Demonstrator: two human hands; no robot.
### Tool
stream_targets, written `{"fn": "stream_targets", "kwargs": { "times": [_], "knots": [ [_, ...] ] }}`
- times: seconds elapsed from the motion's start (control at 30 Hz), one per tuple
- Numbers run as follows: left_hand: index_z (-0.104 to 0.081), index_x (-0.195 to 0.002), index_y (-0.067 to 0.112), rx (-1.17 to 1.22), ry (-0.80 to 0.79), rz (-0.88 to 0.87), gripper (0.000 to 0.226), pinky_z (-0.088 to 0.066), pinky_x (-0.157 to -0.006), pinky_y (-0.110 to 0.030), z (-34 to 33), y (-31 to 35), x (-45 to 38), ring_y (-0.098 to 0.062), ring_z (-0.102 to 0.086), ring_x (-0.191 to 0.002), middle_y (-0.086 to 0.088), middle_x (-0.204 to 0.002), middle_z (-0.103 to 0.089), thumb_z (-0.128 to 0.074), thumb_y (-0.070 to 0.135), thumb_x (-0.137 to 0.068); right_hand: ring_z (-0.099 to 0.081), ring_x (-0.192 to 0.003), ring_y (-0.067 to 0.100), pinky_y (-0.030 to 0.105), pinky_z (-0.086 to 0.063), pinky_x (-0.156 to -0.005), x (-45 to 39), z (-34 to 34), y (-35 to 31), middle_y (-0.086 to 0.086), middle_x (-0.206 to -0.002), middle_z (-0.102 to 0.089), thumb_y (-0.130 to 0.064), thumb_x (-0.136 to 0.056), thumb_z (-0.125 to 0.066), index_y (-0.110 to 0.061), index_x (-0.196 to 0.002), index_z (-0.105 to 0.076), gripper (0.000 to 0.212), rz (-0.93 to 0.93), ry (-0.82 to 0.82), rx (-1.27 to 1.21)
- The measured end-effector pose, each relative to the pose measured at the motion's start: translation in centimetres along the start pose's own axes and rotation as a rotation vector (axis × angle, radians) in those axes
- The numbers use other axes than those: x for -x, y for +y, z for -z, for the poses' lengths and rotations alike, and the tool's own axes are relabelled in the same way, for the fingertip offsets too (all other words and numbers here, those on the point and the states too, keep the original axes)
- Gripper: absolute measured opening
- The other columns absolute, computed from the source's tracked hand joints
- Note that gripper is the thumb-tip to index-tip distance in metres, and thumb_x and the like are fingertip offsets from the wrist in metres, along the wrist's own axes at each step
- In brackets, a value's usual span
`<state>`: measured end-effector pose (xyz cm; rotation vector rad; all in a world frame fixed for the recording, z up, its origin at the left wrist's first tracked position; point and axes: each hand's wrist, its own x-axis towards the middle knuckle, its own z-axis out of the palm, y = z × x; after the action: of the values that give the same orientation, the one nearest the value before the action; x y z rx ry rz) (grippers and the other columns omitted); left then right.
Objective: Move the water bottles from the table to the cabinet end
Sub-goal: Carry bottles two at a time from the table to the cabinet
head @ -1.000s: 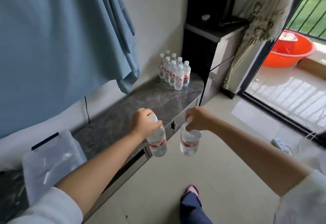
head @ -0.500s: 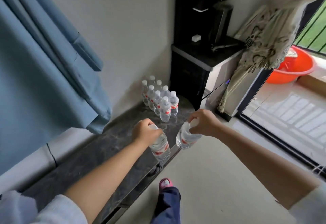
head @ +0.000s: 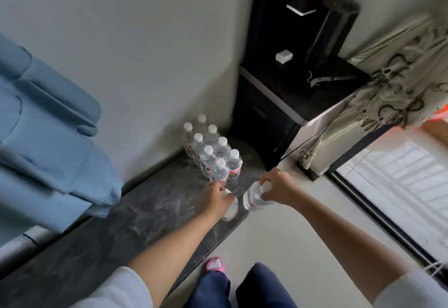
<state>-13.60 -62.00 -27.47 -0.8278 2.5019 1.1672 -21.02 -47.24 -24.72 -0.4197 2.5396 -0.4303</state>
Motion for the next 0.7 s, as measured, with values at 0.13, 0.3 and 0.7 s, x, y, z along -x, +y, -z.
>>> {"fn": "stream_targets", "kwargs": {
  "times": [0.13,0.3,0.7],
  "knots": [
    [-0.057,-0.113,0.002,0.055,0.027,0.132,0.033,-0.045,-0.088,-0.033,-2.0,0.7,-3.3,-0.031,-0.058,-0.109,-0.014,-0.117,-0.062,-0.058,0.02,-0.085,-0.041,-0.09,0.012,0.018,-0.034,-0.07,-4.8,0.0,1.5,0.011,-0.124,-0.054,-0.01,-0.078,-0.066,-0.008,-0.114,-0.063,0.037,0.023,-0.076,0.026],
    [-0.06,-0.105,-0.004,0.07,0.065,0.215,0.029,-0.043,-0.084,-0.032,-4.3,1.6,-6.4,-0.032,-0.058,-0.106,-0.019,-0.113,-0.063,-0.062,0.015,-0.083,-0.052,-0.115,0.024,0.026,-0.044,-0.083,-10.1,-1.0,3.1,0.012,-0.131,-0.05,-0.008,-0.079,-0.063,-0.007,-0.116,-0.06,0.037,0.119,-0.206,0.072],
    [-0.056,-0.112,0.004,-0.107,-0.031,0.259,0.033,-0.04,-0.087,-0.026,-7.7,2.2,-12.7,-0.023,-0.055,-0.112,-0.007,-0.126,-0.053,-0.06,0.019,-0.083,-0.054,-0.117,0.03,0.031,-0.047,-0.094,-17.9,-2.9,5.2,0.009,-0.142,-0.032,-0.003,-0.084,-0.056,-0.011,-0.12,-0.055,0.037,0.292,-0.456,0.198]
  ]
}}
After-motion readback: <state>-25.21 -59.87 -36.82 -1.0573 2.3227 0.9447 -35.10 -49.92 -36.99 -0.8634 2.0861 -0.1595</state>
